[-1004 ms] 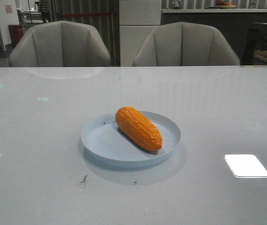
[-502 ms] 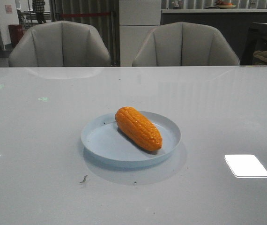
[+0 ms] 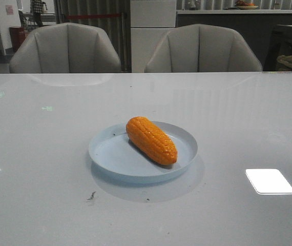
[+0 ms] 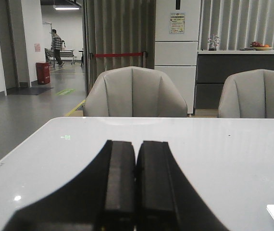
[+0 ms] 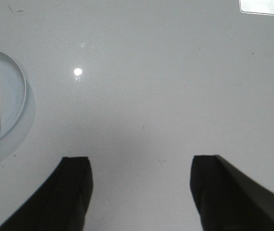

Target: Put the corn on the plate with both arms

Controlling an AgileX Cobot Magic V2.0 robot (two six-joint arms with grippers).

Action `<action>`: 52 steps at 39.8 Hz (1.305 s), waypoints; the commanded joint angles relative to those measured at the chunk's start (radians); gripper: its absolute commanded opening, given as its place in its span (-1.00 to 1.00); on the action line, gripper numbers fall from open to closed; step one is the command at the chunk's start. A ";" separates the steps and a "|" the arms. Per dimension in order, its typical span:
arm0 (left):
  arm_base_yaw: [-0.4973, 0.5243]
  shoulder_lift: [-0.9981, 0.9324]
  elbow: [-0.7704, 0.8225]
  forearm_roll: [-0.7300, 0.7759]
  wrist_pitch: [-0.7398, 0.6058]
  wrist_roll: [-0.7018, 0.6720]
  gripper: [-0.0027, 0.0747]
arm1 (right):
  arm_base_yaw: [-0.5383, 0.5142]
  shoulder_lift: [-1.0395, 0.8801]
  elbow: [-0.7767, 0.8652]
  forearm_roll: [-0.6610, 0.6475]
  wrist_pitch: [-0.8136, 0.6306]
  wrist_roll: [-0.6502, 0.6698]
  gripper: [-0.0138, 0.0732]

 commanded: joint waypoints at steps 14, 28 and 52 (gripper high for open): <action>0.002 0.004 0.002 -0.010 -0.082 0.000 -0.70 | 0.002 -0.014 -0.005 0.008 -0.064 -0.007 0.57; 0.002 0.002 0.002 -0.010 -0.082 0.000 -0.70 | 0.002 -0.145 0.031 -0.006 -0.086 -0.007 0.19; 0.002 0.004 0.002 -0.010 -0.082 0.000 -0.70 | 0.002 -0.696 0.585 -0.006 -0.716 -0.007 -0.62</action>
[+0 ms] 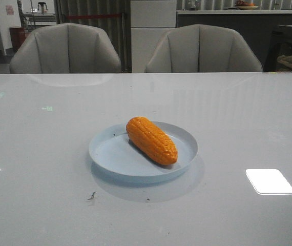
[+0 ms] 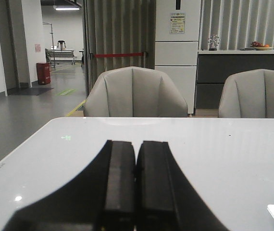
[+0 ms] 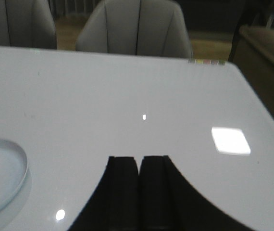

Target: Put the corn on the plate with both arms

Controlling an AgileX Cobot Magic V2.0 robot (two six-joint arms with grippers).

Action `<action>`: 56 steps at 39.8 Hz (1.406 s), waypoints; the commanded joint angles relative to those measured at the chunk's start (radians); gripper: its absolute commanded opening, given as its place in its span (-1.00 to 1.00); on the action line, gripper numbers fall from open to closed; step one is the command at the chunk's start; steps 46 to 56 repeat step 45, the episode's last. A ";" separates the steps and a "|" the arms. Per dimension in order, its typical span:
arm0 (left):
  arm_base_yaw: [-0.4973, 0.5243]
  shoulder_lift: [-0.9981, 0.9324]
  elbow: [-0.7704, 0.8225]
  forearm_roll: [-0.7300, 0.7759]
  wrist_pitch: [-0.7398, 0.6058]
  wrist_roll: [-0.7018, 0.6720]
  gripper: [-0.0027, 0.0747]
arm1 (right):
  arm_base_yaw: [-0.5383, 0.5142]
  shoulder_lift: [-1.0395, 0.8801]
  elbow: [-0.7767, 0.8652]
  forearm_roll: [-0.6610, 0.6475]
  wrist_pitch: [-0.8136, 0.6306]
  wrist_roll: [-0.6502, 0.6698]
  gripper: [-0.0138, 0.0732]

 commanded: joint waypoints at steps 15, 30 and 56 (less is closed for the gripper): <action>0.002 0.004 0.002 -0.010 -0.080 -0.003 -0.70 | 0.050 -0.326 0.407 0.006 -0.215 0.003 -0.62; 0.002 0.004 0.002 -0.010 -0.080 -0.003 -0.70 | 0.050 -0.325 0.407 0.006 -0.208 0.003 -0.62; 0.002 0.004 0.002 -0.010 -0.080 -0.003 -0.70 | 0.050 -0.325 0.407 0.006 -0.208 0.003 -0.62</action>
